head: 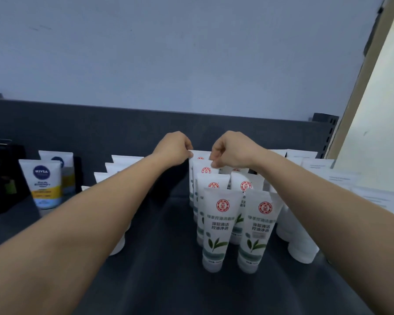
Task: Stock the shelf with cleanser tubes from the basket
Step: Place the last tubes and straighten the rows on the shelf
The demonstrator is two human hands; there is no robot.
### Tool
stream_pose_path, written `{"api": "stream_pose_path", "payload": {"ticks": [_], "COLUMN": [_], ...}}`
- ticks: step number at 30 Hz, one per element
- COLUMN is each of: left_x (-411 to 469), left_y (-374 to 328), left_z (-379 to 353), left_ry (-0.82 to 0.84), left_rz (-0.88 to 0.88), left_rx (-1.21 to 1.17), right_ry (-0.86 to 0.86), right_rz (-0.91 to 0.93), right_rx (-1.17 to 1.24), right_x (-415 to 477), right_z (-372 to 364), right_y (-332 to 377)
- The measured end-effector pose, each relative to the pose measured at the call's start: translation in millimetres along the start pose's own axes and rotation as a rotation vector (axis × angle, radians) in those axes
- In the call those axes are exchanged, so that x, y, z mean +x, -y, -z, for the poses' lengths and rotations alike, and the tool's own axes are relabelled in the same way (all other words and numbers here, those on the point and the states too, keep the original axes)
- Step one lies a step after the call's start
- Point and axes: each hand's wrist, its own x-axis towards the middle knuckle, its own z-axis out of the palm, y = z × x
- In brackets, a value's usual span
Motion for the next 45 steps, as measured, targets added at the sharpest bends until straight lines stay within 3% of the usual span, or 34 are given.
{"api": "stream_pose_path", "payload": {"ticks": [25, 33, 37, 41, 45], "left_x": [13, -22, -54, -72, -74], "left_y": [16, -5, -13, -16, -15], "left_z": [11, 33, 39, 35, 31], "left_ry": [0.032, -0.081, 0.11, 0.294, 0.29], "left_rz": [0.034, -0.139, -0.188, -0.22, -0.193], "left_rx": [-0.102, -0.169, -0.313, -0.375, -0.356], "right_ry": [-0.03, -0.048, -0.133, 0.092, 0.243], "right_rz": [-0.016, -0.001, 0.052, 0.138, 0.14], "right_rx": [0.028, 0.014, 0.117, 0.271, 0.146], "right_x": [23, 9, -28, -70, -77], "right_z": [-9, 3, 20, 32, 26], "right_y": [7, 11, 16, 19, 15]}}
